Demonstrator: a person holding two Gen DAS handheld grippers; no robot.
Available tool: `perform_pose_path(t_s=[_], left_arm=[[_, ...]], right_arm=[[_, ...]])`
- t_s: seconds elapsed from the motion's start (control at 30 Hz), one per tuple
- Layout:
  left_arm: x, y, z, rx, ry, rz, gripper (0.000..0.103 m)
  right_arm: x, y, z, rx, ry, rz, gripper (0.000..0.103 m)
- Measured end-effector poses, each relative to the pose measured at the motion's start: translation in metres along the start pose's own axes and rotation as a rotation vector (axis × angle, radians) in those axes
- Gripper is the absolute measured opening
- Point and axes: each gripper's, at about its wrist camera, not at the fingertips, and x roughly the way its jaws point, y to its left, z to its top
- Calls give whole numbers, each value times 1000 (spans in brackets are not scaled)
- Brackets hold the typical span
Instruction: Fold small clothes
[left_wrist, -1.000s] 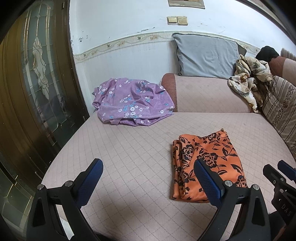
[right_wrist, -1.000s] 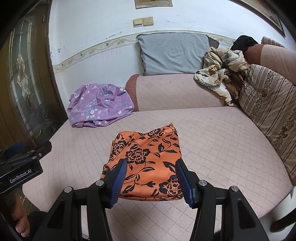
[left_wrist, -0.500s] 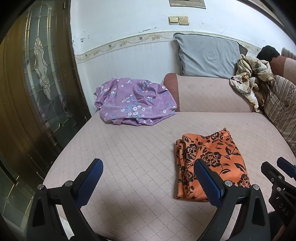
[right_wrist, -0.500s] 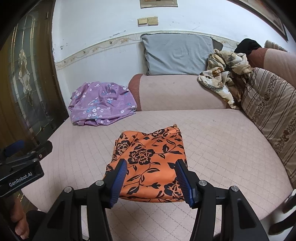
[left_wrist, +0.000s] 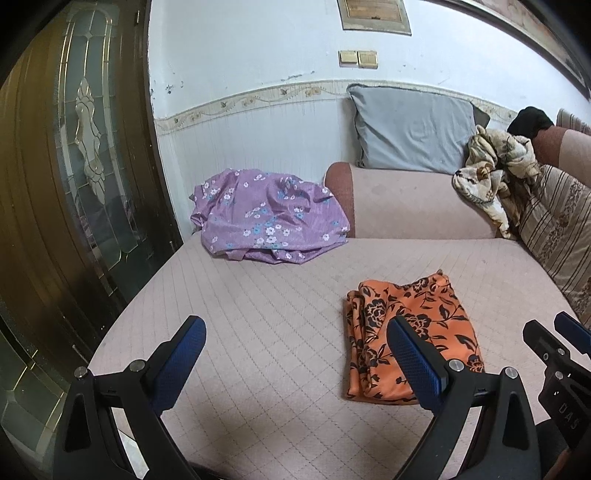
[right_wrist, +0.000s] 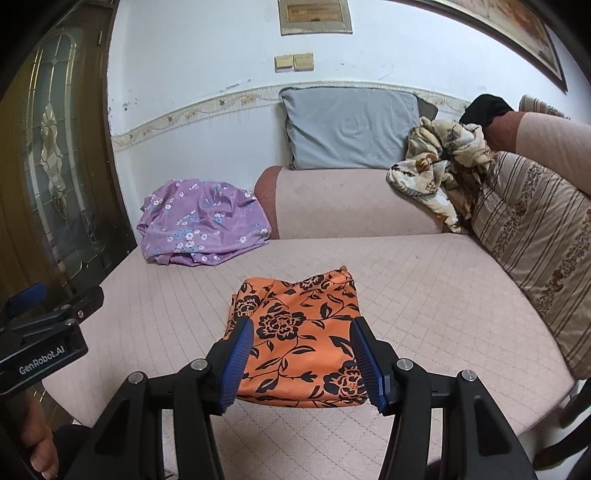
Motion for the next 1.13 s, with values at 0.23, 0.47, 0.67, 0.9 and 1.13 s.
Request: perform_pose_path(t_s=[0.23,0.47,0.67,0.9,1.13], left_arm=[[-26,-3,14,6,-41,-17,98],[-55,-5,33,21,-78,-28,98],[-69,2,53,-9,-84,-34,98],[-67,-2,59,-11,-93,-37,98],[-13,-2,54,-45,-46,-52,98]], right_arm=[[-25,0,12,-11,-49,-23,58],[-48,-13,32,6,-88,-31,58],[-68,-38,43,51,-127,-31,60],[-65,-58,45,97,-127,-26,60],[-20,-64,36,102,-53,2,60]])
